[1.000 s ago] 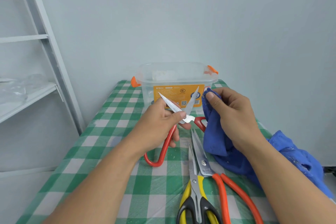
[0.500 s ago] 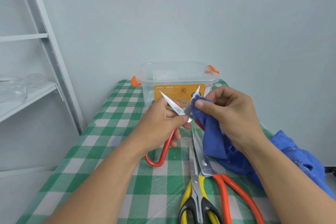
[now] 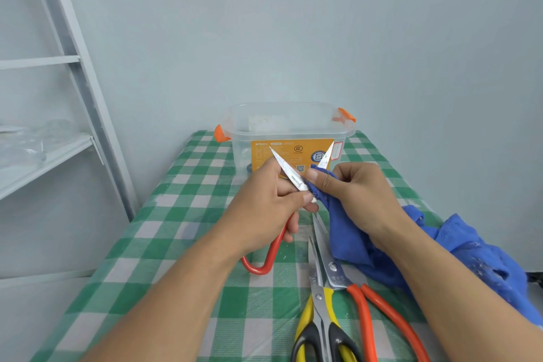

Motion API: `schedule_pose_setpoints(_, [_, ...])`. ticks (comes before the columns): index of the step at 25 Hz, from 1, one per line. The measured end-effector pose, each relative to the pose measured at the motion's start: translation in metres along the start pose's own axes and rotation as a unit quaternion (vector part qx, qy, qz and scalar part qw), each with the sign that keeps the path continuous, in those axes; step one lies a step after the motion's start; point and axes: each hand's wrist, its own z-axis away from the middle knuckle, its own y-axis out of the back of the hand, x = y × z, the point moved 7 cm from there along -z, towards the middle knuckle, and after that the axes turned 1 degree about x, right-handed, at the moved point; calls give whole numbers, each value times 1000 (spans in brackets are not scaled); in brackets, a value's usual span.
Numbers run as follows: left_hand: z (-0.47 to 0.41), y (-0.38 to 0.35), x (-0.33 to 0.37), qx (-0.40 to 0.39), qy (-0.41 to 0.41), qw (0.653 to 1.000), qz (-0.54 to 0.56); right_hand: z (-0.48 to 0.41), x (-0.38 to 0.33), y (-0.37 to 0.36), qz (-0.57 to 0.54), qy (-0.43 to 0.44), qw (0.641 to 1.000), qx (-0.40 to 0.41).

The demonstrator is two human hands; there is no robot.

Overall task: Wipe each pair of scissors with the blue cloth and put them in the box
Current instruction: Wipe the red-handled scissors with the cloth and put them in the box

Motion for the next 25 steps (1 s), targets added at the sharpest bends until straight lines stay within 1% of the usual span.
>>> schedule_pose_setpoints(2, [0, -1, 0, -5, 2, 1000, 3, 0, 0, 3, 14, 9, 999, 30])
schedule_pose_setpoints(6, [1, 1, 1, -3, 0, 1000, 11, -2, -2, 2, 9, 16, 999, 45])
schedule_pose_setpoints(9, [2, -1, 3, -4, -2, 1000, 10, 1, 1, 2, -53, -16, 998, 35])
schedule_pose_setpoints(11, [0, 0, 3, 0, -1, 1000, 4, 0, 1, 5, -97, -14, 994, 49])
schedule_pose_setpoints(15, [-1, 4, 2, 5, 10, 1000, 6, -3, 3, 21, -135, 20, 985, 107])
schedule_pose_setpoints(17, [0, 4, 2, 4, 14, 1000, 6, -2, 5, 32, -187, 6, 972, 145])
schedule_pose_setpoints(19, [0, 5, 2, 5, 16, 1000, 9, -1, 4, 40, -218, -13, 962, 163])
schedule_pose_setpoints(22, [1, 5, -1, 7, 24, 1000, 17, -2, 2, 40, -231, -10, 962, 148])
schedule_pose_setpoints(25, [2, 5, -1, 9, 25, 999, 17, -2, 2, 33, -192, -7, 976, 106])
